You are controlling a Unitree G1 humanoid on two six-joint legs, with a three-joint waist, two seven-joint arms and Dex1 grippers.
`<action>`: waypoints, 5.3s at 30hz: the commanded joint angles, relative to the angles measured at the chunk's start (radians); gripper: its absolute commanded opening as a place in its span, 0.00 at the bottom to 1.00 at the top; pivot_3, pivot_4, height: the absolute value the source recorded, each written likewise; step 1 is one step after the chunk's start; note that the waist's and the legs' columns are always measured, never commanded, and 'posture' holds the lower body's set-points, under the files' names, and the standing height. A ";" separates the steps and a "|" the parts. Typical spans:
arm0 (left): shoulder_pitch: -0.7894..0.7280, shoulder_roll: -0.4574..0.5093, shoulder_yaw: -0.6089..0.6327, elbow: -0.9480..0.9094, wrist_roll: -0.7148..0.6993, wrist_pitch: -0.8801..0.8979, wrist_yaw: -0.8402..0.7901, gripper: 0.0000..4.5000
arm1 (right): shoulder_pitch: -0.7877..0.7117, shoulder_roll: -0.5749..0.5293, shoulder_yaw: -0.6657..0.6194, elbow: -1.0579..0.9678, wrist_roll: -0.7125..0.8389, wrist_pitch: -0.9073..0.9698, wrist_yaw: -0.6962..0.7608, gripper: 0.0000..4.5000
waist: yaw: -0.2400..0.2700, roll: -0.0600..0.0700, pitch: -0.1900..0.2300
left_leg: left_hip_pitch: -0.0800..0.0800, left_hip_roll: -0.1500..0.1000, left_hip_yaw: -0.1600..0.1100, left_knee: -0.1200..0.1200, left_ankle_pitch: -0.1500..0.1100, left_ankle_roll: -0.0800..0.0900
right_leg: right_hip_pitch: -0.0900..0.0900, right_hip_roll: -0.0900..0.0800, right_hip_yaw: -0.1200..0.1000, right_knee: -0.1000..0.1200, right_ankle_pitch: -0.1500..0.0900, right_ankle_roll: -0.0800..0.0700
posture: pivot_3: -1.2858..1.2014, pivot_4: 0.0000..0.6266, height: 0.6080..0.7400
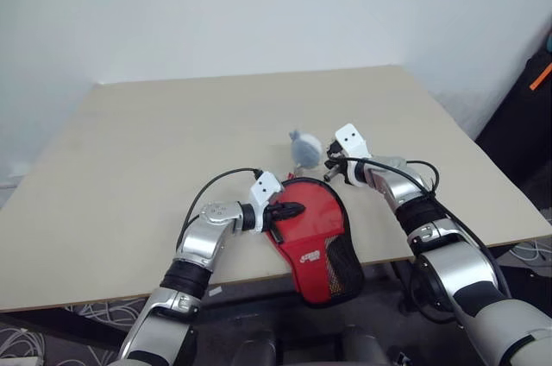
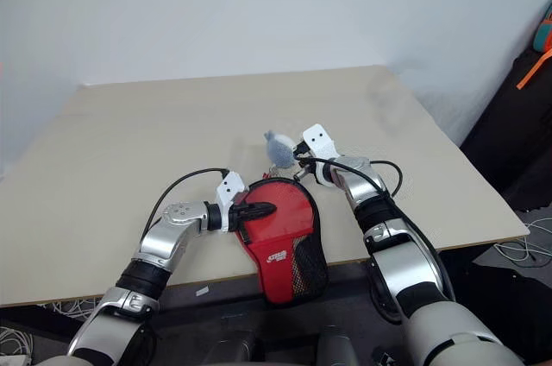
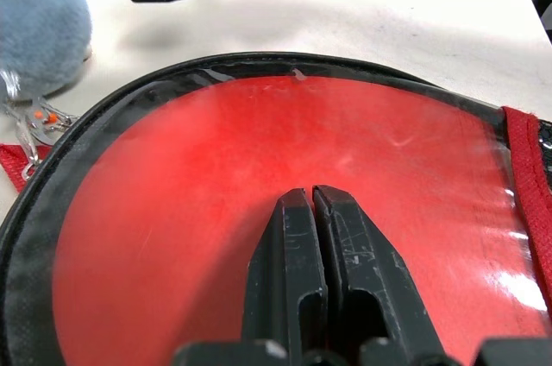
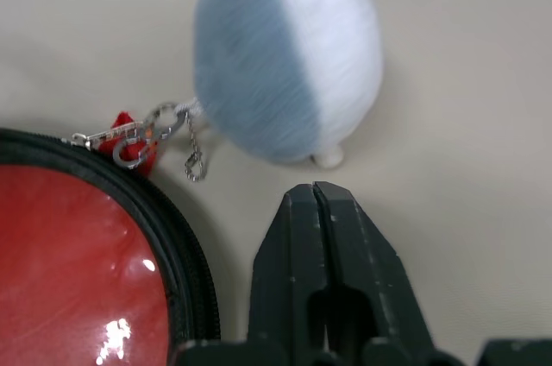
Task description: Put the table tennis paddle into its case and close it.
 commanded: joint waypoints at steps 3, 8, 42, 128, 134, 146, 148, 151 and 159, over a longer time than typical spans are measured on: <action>0.012 0.023 -0.024 0.046 0.024 0.018 -0.007 0.00 | -0.086 -0.040 0.000 -0.065 -0.028 0.013 0.034 0.01 | 0.000 0.000 0.000 | 0.000 0.000 0.000 0.000 0.000 0.000 | 0.000 0.000 0.000 0.000 0.000 0.000 | 0.52 0.00 0.68; 0.018 0.027 -0.023 0.040 0.023 0.018 -0.008 0.00 | -0.213 -0.064 -0.021 -0.075 -0.018 0.035 0.064 0.21 | -0.003 0.002 0.000 | 0.000 0.000 0.000 0.000 0.000 0.000 | -0.001 0.000 0.000 0.000 0.000 0.000 | 0.52 0.00 0.68; 0.125 0.075 -0.005 -0.140 -0.013 0.132 0.054 0.00 | -0.294 0.199 -0.140 0.522 -0.084 -0.311 -0.276 0.82 | -0.048 0.003 -0.001 | 0.011 0.000 -0.001 -0.007 0.000 0.000 | 0.007 0.001 0.002 0.001 -0.001 -0.002 | 0.52 0.00 0.68; 0.009 0.032 -0.068 0.066 0.001 0.070 0.011 0.00 | 0.418 -0.259 -0.104 -0.882 -0.106 0.381 0.075 0.01 | 0.009 0.005 -0.002 | 0.015 -0.002 -0.007 -0.002 0.000 0.000 | 0.017 -0.002 -0.004 -0.001 -0.006 0.004 | 0.52 0.00 0.68; 0.004 0.030 -0.074 0.084 0.004 0.060 0.000 0.00 | 0.495 -0.383 -0.156 -1.028 -0.062 0.500 0.089 0.01 | 0.010 0.005 -0.002 | 0.014 -0.002 -0.005 -0.002 0.000 0.000 | 0.017 -0.002 -0.004 -0.002 -0.007 0.005 | 0.52 0.00 0.68; -0.037 0.034 -0.082 0.142 0.012 0.033 -0.019 0.00 | 0.673 -0.677 -0.224 -1.169 0.086 0.394 0.277 0.01 | 0.062 0.002 -0.001 | 0.013 -0.001 0.000 0.002 -0.002 0.002 | 0.017 -0.003 -0.003 -0.004 -0.009 0.004 | 0.52 0.00 0.68; -0.046 0.036 -0.084 0.152 0.014 0.027 -0.026 0.00 | 0.712 -0.722 -0.239 -1.185 0.103 0.349 0.315 0.01 | 0.066 0.001 -0.001 | 0.013 -0.001 0.000 0.002 -0.002 0.002 | 0.017 -0.003 -0.003 -0.004 -0.009 0.004 | 0.52 0.00 0.68; -0.061 0.034 -0.087 0.173 0.018 0.019 -0.031 0.00 | 0.734 -0.761 -0.249 -1.213 0.134 0.310 0.352 0.01 | 0.067 0.001 0.000 | 0.012 -0.001 0.001 0.002 -0.002 0.002 | 0.017 -0.003 -0.003 -0.004 -0.010 0.004 | 0.52 0.00 0.68; -0.093 0.022 -0.091 0.214 0.024 -0.002 -0.040 0.00 | 0.884 -0.878 -0.273 -1.325 0.229 0.231 0.500 0.01 | 0.068 -0.001 0.000 | 0.011 -0.001 0.001 0.003 -0.003 0.001 | 0.017 -0.004 -0.003 -0.006 -0.010 0.004 | 0.52 0.00 0.68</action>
